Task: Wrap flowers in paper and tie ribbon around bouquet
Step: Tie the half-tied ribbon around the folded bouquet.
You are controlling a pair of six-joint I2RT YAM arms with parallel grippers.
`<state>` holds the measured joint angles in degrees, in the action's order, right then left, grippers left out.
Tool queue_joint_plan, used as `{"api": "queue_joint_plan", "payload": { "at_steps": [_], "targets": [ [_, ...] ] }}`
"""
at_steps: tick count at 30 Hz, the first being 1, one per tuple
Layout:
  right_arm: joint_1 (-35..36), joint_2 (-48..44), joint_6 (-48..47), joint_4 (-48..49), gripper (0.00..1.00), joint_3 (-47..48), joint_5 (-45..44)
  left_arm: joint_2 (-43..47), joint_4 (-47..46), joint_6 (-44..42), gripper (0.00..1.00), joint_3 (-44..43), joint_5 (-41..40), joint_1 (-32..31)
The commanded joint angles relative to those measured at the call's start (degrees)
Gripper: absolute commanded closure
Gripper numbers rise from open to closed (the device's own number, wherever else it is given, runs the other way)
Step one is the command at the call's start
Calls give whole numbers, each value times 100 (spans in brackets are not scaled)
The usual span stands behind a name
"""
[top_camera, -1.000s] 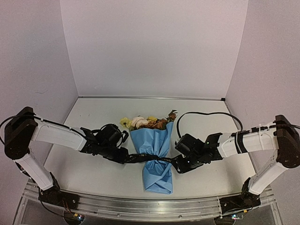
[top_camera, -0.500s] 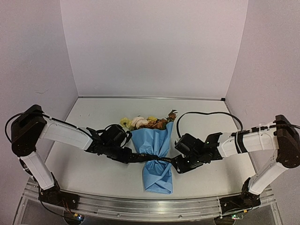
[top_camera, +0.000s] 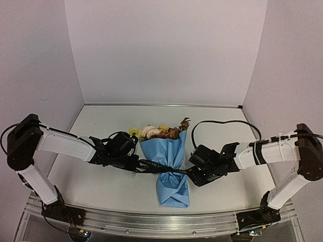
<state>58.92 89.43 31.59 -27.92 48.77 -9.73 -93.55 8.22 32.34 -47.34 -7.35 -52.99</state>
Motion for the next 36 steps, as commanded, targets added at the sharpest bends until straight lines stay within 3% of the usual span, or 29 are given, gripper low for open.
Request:
{"api": "queue_joint_plan", "payload": {
  "at_steps": [1, 22, 36],
  "targets": [
    [-38, -40, -38, -422, 100, 195, -538, 275, 313, 350, 100, 172, -570, -10],
    [-117, 132, 284, -736, 100, -270, -870, 377, 593, 972, 100, 564, -578, 344],
    [-120, 256, 397, -883, 100, -552, -1113, 683, 551, 1180, 100, 990, -298, 1046]
  ]
}}
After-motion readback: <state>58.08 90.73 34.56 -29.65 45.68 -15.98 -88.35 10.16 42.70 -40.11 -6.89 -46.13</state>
